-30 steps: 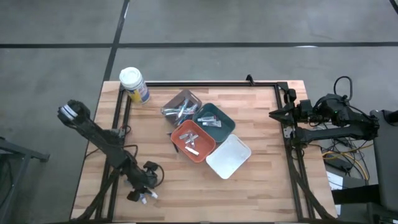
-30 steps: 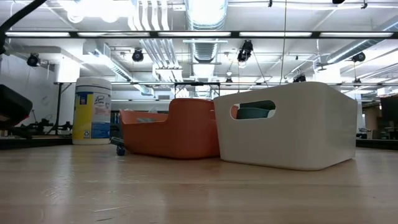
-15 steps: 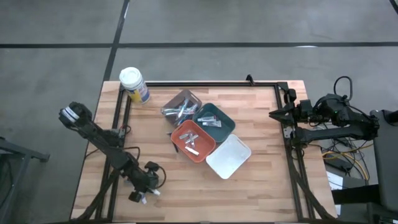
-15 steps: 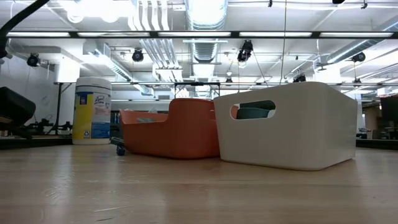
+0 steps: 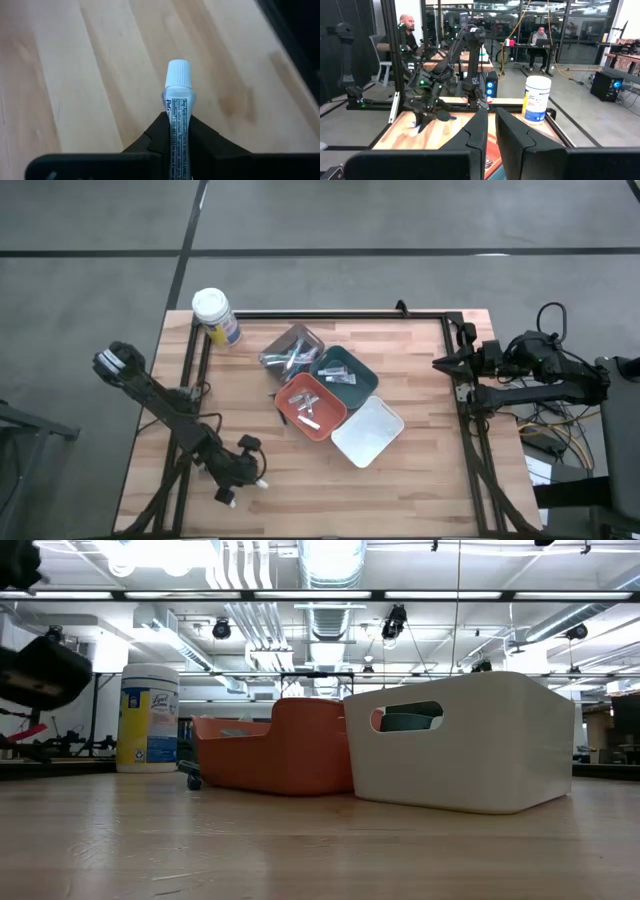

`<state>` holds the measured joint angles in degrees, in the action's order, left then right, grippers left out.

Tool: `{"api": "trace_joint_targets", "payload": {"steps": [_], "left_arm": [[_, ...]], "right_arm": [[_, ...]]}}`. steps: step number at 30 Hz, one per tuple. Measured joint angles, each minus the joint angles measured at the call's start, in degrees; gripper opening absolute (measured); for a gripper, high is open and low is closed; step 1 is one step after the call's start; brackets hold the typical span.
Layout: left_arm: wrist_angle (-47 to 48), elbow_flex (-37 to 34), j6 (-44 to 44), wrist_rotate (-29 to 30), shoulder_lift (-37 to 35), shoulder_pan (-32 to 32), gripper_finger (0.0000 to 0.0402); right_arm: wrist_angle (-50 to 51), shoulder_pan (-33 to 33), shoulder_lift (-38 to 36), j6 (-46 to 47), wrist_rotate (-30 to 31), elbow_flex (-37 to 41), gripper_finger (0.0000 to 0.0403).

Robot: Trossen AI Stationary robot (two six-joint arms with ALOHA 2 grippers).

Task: Pick & Place Travel size toiletries
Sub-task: Put the white toothpaste into the blue bin

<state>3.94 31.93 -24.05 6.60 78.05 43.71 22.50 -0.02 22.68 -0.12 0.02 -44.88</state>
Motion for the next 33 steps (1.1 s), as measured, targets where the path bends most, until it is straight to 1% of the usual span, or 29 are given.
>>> {"api": "trace_joint_targets", "payload": {"steps": [8,15,21,24,27,33], "left_arm": [[-0.2,7.1,1.9,0.8,-0.2,-4.1,0.0048],[-0.3,16.1,11.8,0.6,-0.2,-9.4,0.0048],[-0.3,22.9,13.6,0.6,-0.3,-16.5,0.0048],[1.6,25.5,13.5,0.6,-0.3,-20.8,0.0048],[3.6,26.8,13.5,0.4,-0.3,-25.1,0.0048],[3.6,26.8,14.2,-2.0,-0.2,-32.9,0.0048]], "right_arm": [[0.0,0.0,0.0,0.0,0.0,0.0,0.0034],[0.0,0.0,0.0,0.0,0.0,0.0,0.0034],[0.0,0.0,0.0,0.1,0.0,0.0,0.0034],[0.0,0.0,0.0,0.0,0.0,0.0,0.0034],[0.0,0.0,0.0,0.1,0.0,0.0,0.0034],[0.0,0.0,0.0,0.0,0.0,0.0,0.0034]]}}
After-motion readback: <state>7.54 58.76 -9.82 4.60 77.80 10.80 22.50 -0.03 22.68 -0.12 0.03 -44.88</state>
